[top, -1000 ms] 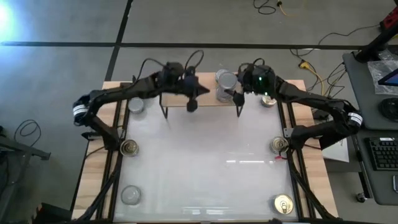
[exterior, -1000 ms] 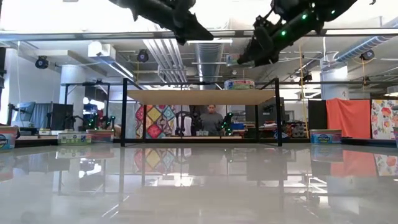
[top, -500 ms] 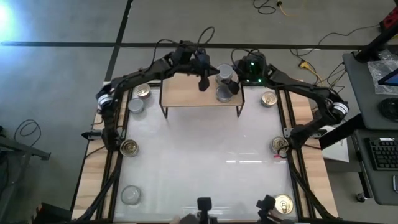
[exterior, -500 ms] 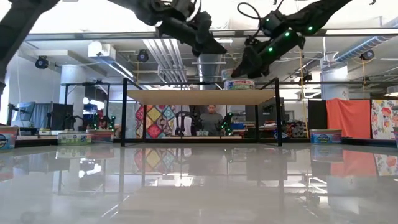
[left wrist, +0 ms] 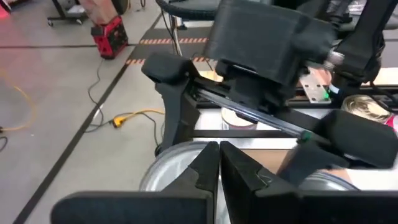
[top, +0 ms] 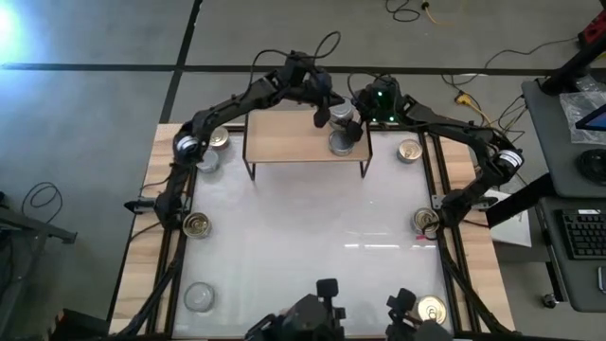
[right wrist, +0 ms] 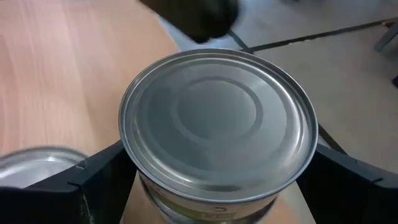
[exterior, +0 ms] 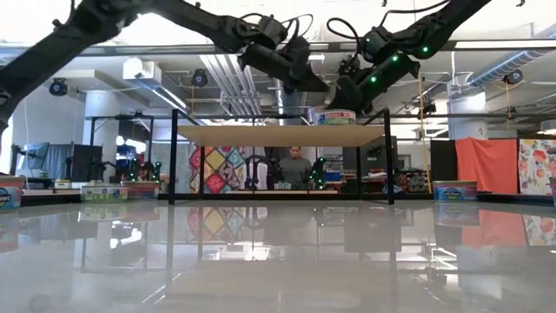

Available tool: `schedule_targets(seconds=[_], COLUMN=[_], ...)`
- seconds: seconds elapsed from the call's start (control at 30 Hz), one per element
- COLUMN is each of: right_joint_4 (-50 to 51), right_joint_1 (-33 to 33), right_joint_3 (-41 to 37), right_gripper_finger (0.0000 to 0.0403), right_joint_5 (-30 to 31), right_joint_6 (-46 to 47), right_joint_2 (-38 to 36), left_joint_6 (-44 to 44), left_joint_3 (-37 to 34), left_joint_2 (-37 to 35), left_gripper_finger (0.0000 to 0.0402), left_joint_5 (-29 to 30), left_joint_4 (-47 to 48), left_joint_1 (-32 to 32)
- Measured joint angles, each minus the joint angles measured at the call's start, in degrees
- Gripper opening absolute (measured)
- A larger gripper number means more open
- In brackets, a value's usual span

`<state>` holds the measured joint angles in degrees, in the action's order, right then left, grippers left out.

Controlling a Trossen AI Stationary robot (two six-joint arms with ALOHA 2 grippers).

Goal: Stack canned seafood by type on shelf
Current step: Stack the middle green tuna can on top of the green tuna can on the shelf

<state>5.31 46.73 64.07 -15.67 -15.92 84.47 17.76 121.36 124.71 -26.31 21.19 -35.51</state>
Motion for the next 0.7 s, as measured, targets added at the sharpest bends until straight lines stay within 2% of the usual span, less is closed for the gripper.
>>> schedule_targets(seconds=[0.17,0.37,0.7], right_joint_4=[0.0,0.4,0.3], right_joint_1=[0.3,1.3,9.3], right_joint_3=[-0.1,-0.1,-0.1], right_gripper_finger=[0.037,0.037,0.037], right_joint_5=[-0.4,-4.2,-20.9], right_joint_6=[-0.4,-2.8,-5.7], right_joint_2=[-0.5,-0.4,0.1], left_joint_6=[1.1,1.9,2.3], left_joint_3=[4.6,4.8,4.7], left_joint_2=[3.3,3.6,3.6], left_gripper_finger=[0.0,0.0,0.0], left_joint_5=[-0.3,-0.9,-2.9], left_joint_4=[3.9,4.3,4.6], left_joint_1=[-0.1,-0.1,-0.1])
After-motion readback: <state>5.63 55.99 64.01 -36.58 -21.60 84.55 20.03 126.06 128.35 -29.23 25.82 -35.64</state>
